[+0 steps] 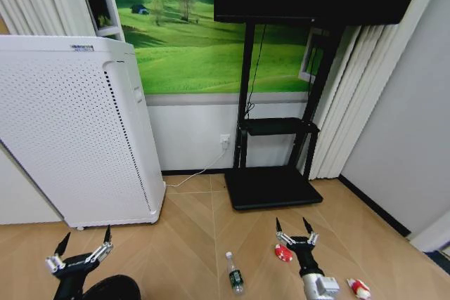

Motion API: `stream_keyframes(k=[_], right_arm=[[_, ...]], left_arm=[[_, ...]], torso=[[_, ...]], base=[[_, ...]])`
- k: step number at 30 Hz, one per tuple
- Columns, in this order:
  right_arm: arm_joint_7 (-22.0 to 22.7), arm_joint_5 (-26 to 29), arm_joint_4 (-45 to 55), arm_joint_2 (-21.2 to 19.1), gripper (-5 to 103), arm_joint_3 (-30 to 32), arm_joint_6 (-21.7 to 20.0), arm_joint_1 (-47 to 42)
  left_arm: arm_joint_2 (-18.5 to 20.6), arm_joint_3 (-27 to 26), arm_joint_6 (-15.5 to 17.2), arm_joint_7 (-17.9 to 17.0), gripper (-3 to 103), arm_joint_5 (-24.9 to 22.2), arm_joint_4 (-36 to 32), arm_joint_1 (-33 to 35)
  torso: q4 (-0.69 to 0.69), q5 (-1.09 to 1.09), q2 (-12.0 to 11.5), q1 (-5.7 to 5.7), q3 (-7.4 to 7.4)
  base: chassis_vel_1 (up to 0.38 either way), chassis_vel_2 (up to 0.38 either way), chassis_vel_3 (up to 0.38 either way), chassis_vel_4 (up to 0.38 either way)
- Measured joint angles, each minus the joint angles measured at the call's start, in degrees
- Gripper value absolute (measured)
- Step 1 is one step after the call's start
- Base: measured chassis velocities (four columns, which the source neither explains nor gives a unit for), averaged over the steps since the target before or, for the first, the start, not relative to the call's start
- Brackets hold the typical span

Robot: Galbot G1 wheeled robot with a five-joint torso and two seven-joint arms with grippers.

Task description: Pick up the trash bin and place the garbage on the floor into it.

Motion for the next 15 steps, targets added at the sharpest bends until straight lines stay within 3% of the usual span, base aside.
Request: stream_keyframes(k=[4, 5, 7, 8, 10, 11, 13, 15], right_arm=[[0.4, 0.6, -0.2, -0.4, 100, 0.2, -0.2, 0.8], [0.5, 0.8, -0.3, -0.4, 100, 0.3, -0.2, 1.0], [0.5, 1.1, -1.1, -0.6, 100, 0.5, -0.3, 1.9], [0.5, 1.1, -1.1, -0.6, 100, 0.5, -0.3, 1.9], [0.6, 1.3, -2.3, -0.4, 100, 0.6, -0.2, 3.1], [0.6, 1.3, -2.3, -0.4, 100, 0.6, -0.2, 3.1], [0.6, 1.6, -3.8, -0.1, 100, 0.6, -0.1, 4.7], [0.6, 1.6, -4.2, -0.1, 100, 0.6, 0.0, 5.2]], left_arm=[[-0.3, -0.9, 1.8, -1.9, 100, -2.1, -0.9, 3.8], [-0.4, -1.2, 2.6, -3.1, 100, -2.6, -1.2, 5.0], [-1.3, -2.9, 6.7, -8.7, 100, -6.5, -3.7, 11.5], [-1.3, -2.9, 6.7, -8.7, 100, -6.5, -3.7, 11.5], [-1.6, -3.1, 9.2, -13.9, 99, -14.4, -6.8, 20.2], [-1.6, -3.1, 9.2, -13.9, 99, -14.4, -6.8, 20.2], [-1.2, -2.3, 11.9, -18.7, 99, -22.8, -8.7, 27.0], [-1.2, -2.1, 12.8, -19.5, 99, -24.5, -8.6, 27.7]], torso=[[0.0, -0.01, 0.1, 0.0, 0.06], [0.0, 0.0, 0.1, 0.01, 0.07], [0.01, 0.0, 0.2, 0.01, 0.13], [0.01, 0.0, 0.2, 0.01, 0.13], [0.03, 0.02, 0.2, 0.03, 0.18], [0.03, 0.02, 0.2, 0.03, 0.18], [0.02, 0.04, 0.3, 0.06, 0.23], [0.02, 0.03, 0.3, 0.06, 0.24]], base=[[0.0, 0.0, 0.0, 0.0], [0.0, 0.0, 0.0, 0.0], [0.0, 0.0, 0.0, 0.0], [0.0, 0.0, 0.0, 0.0], [0.0, 0.0, 0.0, 0.0], [0.0, 0.0, 0.0, 0.0], [0.0, 0.0, 0.0, 0.0], [0.0, 0.0, 0.0, 0.0]])
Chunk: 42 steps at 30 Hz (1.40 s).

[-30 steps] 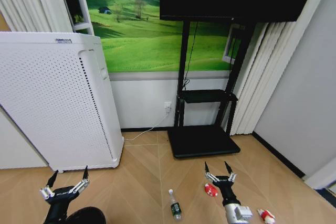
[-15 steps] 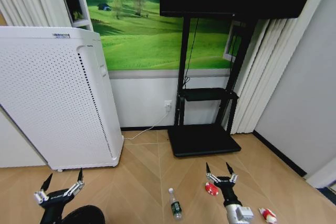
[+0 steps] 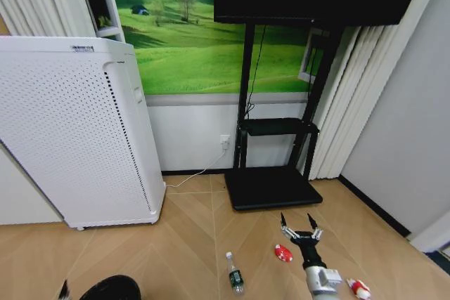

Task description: Pick up the trash bin and place the garbage on the floor into it.

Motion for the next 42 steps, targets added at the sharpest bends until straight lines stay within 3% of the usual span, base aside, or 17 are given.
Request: stream_keyframes(k=[1, 2, 4, 6, 9, 23, 28, 33, 34, 35, 42], right_arm=[[0.0, 0.2, -0.8, 0.1, 100, 0.0, 0.2, 0.9], [0.0, 0.2, -0.8, 0.1, 100, 0.0, 0.2, 0.9], [0.1, 0.3, -1.7, 0.3, 100, 0.0, 0.6, 1.6], [0.1, 0.4, -2.1, 0.3, 100, 0.0, 0.9, 1.6], [-0.1, 0.3, -2.4, 0.2, 100, 0.0, 1.4, 0.8], [0.5, 1.1, -1.6, -0.4, 100, -0.7, 0.5, 0.4], [0.5, 1.0, -0.9, -0.2, 100, -0.5, 0.5, -1.0], [0.6, 0.9, -0.5, -0.1, 100, -0.3, 0.5, -1.4], [0.6, 0.9, -0.4, -0.1, 100, -0.1, 0.5, -1.7], [0.6, 0.9, -0.4, -0.1, 100, -0.1, 0.5, -1.7], [0.7, 0.8, -0.2, 0.0, 100, -0.1, 0.6, -2.0]], left_arm=[[0.2, 0.5, 2.1, -0.7, 99, -2.7, 1.6, 0.0], [0.2, 0.5, 2.1, -0.7, 99, -2.7, 1.6, 0.0], [0.5, 1.4, 6.3, -1.3, 99, -6.5, 5.5, -2.9], [0.6, 1.5, 7.5, -0.9, 96, -7.3, 7.5, -4.6], [0.7, 1.3, 8.6, 1.0, 100, -7.3, 9.2, -5.6], [1.5, 0.7, 12.5, 2.8, 100, -9.4, 16.2, -13.2], [3.3, -0.6, 16.0, 2.4, 103, -9.8, 19.4, -18.5], [3.8, -0.9, 17.9, 1.7, 100, -10.2, 20.7, -20.9], [4.0, -0.9, 18.8, 1.3, 91, -10.2, 21.1, -21.7], [4.0, -0.9, 18.8, 1.3, 91, -10.2, 21.1, -21.7], [4.3, -0.7, 20.0, 0.9, 64, -11.0, 22.0, -23.2]], torso=[[0.0, 0.0, 0.0, 0.01, 0.02], [0.0, 0.0, 0.0, 0.01, 0.02], [-0.01, -0.05, 0.1, 0.02, 0.05], [-0.01, -0.06, 0.1, 0.03, 0.07], [-0.02, -0.01, 0.1, 0.04, 0.1], [0.0, -0.02, 0.2, 0.06, 0.18], [-0.01, -0.03, 0.2, 0.07, 0.2], [-0.01, -0.03, 0.3, 0.07, 0.21], [-0.01, -0.04, 0.3, 0.07, 0.21], [-0.01, -0.04, 0.3, 0.07, 0.21], [-0.01, -0.03, 0.3, 0.08, 0.22]], base=[[0.0, 0.0, 0.0, 0.0], [0.0, 0.0, 0.0, 0.0], [0.0, 0.0, 0.0, 0.0], [0.0, 0.0, 0.0, 0.0], [0.0, 0.0, 0.0, 0.0], [0.0, 0.0, 0.0, 0.0], [0.0, 0.0, 0.0, 0.0], [0.0, 0.0, 0.0, 0.0], [0.0, 0.0, 0.0, 0.0], [0.0, 0.0, 0.0, 0.0], [0.0, 0.0, 0.0, 0.0]])
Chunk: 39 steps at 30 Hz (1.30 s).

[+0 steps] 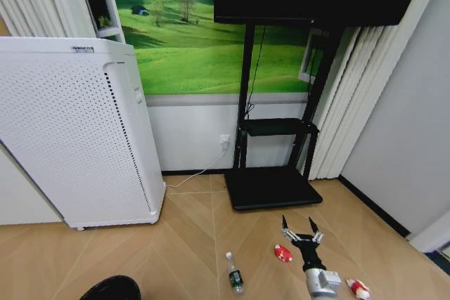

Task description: Pick up the trash bin and place the garbage on the floor into it.

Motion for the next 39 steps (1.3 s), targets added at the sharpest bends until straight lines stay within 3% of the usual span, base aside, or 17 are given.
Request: stream_keyframes(k=[1, 5, 6, 11, 13, 16, 23, 26, 31, 39], right_arm=[[0.0, 0.0, 0.0, 0.0, 100, 0.0, 0.0, 0.0], [0.0, 0.0, 0.1, -0.1, 100, -0.1, 0.0, 0.0], [0.0, 0.0, 0.1, -0.1, 100, -0.1, 0.0, 0.0], [0.0, 0.2, 0.1, -0.2, 100, 0.2, 0.1, -0.1], [0.0, 0.2, 0.1, -0.2, 100, 0.3, 0.1, -0.1], [0.3, 0.3, 0.1, -0.2, 100, 0.3, 0.6, -0.1], [0.2, 1.2, 0.4, -0.1, 100, 0.1, 1.2, -0.1], [0.2, 1.4, 0.6, -0.1, 100, 0.2, 1.4, 0.0], [1.0, 1.8, 0.4, -0.1, 100, 0.5, 2.3, 0.2], [1.0, 0.7, 0.4, 0.2, 100, 0.7, 2.9, -0.6]], left_arm=[[0.0, 0.0, 0.0, 0.0, 64, 0.0, 0.0, 0.0], [0.1, 0.2, 0.8, -0.2, 43, -0.6, 1.1, -1.1], [0.1, 0.2, 0.8, -0.2, 43, -0.6, 1.1, -1.1], [0.1, 0.4, 1.0, -0.3, 22, -0.9, 1.6, -1.7], [0.2, 0.4, 1.1, -0.3, 22, -0.9, 1.6, -1.8], [0.1, 0.4, 1.0, -0.2, 6, -1.1, 1.7, -2.4], [0.2, 0.4, 0.0, 1.2, 4, -1.8, 0.9, -2.4], [0.3, 0.4, -2.7, 3.9, 4, 0.0, 0.5, -2.4], [0.5, -0.3, -10.0, 12.9, 4, 7.3, -1.0, -2.1], [0.6, -0.7, -17.3, 18.6, 4, 15.0, -1.4, -2.7]], torso=[[0.0, 0.0, 0.0, 0.0, 0.0], [0.0, 0.0, 0.0, 0.0, 0.01], [0.0, 0.0, 0.0, 0.0, 0.01], [0.0, 0.0, 0.0, 0.0, 0.02], [0.0, 0.0, 0.0, 0.0, 0.01], [-0.01, 0.03, 0.0, 0.0, 0.01], [0.0, 0.0, 0.0, 0.01, 0.02], [0.01, -0.01, 0.0, 0.0, 0.02], [0.0, 0.01, 0.0, 0.01, 0.03], [0.0, 0.0, 0.0, 0.01, 0.03]], base=[[0.0, 0.0, 0.0, 0.0], [0.0, 0.0, 0.0, 0.0], [0.0, 0.0, 0.0, 0.0], [0.0, 0.0, 0.0, 0.0], [0.0, 0.0, 0.0, 0.0], [0.0, 0.0, 0.0, 0.0], [0.0, 0.0, 0.0, 0.0], [0.0, 0.0, 0.0, 0.0], [0.0, 0.0, 0.0, 0.0], [0.0, 0.0, 0.0, 0.0]])
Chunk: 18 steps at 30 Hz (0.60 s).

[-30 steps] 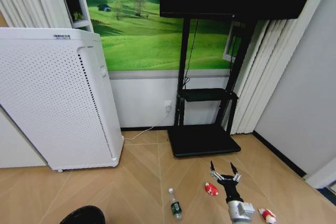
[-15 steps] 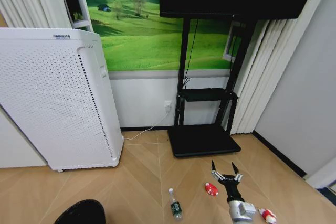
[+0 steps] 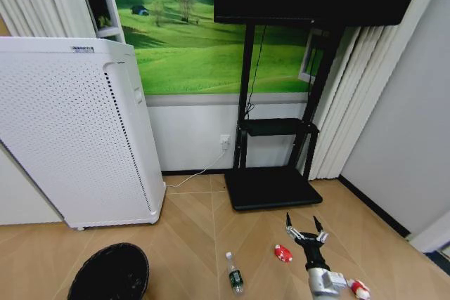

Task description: Pick up the trash bin and place the garbage on the floor into it.

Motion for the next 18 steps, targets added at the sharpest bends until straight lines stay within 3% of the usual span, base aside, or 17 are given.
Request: stream_keyframes(k=[5, 18], right_arm=[[-2.5, -2.2, 0.4, 1.0, 100, 0.0, 1.4, -3.3], [-3.3, -5.8, 0.7, 2.3, 100, -1.7, 3.1, -6.0]], left_arm=[[-0.6, 0.6, -3.6, 3.2, 4, 1.5, -0.3, 0.4], [-1.2, 0.7, -7.2, 3.8, 4, 1.2, 1.1, 0.6]], torso=[[-0.01, 0.0, 0.0, 0.0, 0.0], [0.0, 0.01, 0.0, 0.0, 0.0]], base=[[0.0, 0.0, 0.0, 0.0], [0.022, 0.02, -0.019, -0.018]])
